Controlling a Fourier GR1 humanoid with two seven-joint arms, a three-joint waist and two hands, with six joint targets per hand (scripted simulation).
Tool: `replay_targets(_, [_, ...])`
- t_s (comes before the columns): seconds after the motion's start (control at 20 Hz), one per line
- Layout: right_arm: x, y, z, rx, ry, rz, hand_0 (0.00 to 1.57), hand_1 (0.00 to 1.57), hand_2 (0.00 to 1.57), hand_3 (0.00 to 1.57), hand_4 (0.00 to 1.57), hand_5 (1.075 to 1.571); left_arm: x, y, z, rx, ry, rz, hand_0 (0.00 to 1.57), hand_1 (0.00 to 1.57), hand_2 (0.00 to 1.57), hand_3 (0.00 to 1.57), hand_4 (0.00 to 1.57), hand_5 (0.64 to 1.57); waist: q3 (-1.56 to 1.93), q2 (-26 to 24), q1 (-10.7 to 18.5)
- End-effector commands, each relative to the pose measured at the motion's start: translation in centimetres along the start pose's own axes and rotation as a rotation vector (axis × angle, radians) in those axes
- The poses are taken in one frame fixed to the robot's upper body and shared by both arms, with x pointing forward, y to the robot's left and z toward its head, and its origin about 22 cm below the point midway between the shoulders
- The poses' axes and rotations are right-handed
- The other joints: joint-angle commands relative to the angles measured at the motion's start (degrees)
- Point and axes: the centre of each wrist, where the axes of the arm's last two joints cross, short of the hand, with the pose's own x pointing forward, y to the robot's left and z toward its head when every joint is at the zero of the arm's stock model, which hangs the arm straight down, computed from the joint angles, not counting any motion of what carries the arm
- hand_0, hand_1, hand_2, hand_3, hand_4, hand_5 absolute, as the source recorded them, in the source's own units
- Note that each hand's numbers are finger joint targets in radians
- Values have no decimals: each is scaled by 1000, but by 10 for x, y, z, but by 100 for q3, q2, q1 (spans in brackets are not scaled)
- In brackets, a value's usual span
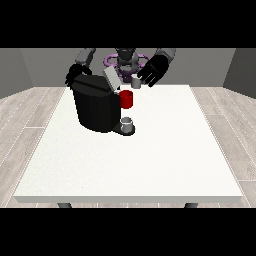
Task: Insert the coffee pod into the coffee machine and close the lid
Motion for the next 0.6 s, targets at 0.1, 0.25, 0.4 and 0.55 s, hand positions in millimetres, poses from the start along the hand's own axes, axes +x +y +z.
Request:
replay_targets(0.1, [1,-8,-5,-22,-34,4,0,0,0,0,549,1571,19,-3,-8,20,-7,-36,1281,1281,1306,1226,501,1571,2,231,-41])
replay_targets(0.25, [20,-15,-17,-40,-79,13,0,0,0,0,520,1571,20,22,-8,19,-31,-27,1277,1277,1303,1236,488,1571,2,388,-42])
replay_targets(0.4, [2,-11,-4,-29,-40,10,0,0,0,0,480,1571,20,-3,-10,8,2,-18,1314,1314,1328,1230,493,1571,2,211,-70])
replay_targets(0.55, [17,-22,-16,-31,-65,10,0,0,0,0,519,1571,29,0,-13,15,-33,-16,1305,1305,1326,1229,500,1571,1,403,-116])
